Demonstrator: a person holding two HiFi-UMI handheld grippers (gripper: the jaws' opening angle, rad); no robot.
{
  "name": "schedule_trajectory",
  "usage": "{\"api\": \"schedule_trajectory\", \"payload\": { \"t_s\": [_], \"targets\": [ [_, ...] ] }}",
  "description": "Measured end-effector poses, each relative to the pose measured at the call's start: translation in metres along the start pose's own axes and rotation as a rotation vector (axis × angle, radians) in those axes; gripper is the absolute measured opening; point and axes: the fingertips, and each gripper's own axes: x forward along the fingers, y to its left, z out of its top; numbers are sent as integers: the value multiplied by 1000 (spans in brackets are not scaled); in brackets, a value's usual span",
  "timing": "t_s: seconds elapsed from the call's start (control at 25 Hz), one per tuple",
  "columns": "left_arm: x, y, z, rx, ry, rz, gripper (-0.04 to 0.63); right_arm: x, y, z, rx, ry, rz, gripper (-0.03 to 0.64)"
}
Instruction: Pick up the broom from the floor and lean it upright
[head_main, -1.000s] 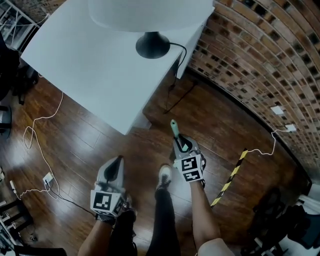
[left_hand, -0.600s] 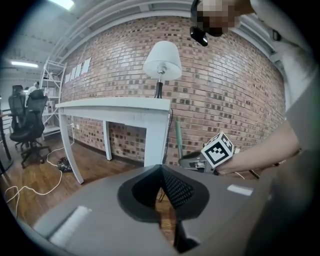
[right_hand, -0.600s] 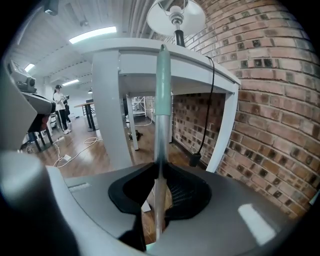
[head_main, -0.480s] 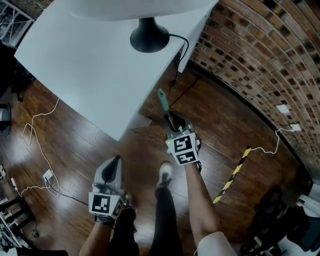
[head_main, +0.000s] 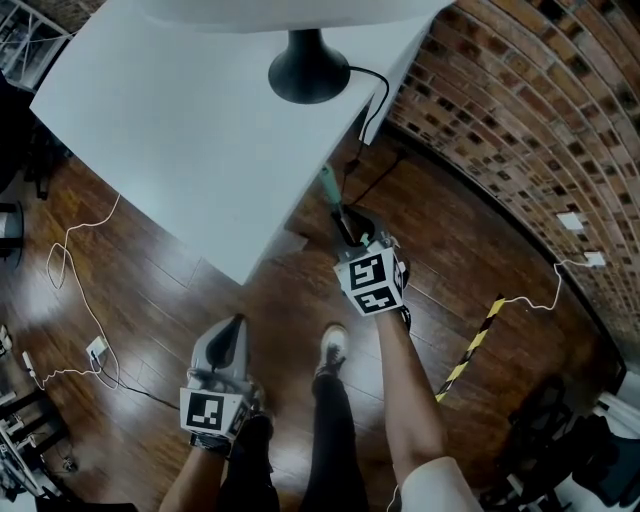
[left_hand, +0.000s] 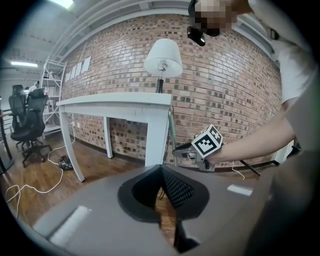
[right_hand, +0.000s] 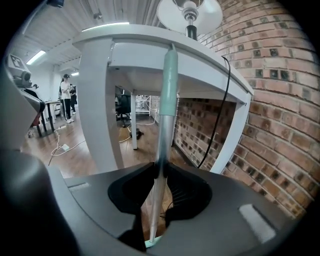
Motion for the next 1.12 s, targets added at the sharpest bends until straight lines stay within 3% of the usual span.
{"api": "schedule_trajectory", "payload": {
  "t_s": [0.12, 0.32, 0.52, 0.84, 1.12],
  "targets": [
    [2, -3, 2, -5, -26, -14, 2, 4, -6, 0, -27, 0, -17, 106],
    [3, 0, -11, -9, -3, -13, 2, 12, -13, 1, -51, -17, -39, 118],
    [2, 3, -18, -13, 38, 7, 1, 13, -16, -4, -42, -13, -39, 137],
    [12, -3, -17, -35, 13, -19, 2, 16, -30, -5, -22, -18, -69, 143],
    [13, 2, -24, -32, 51, 1, 2, 14, -28, -7, -20, -17, -59, 147]
  ]
}}
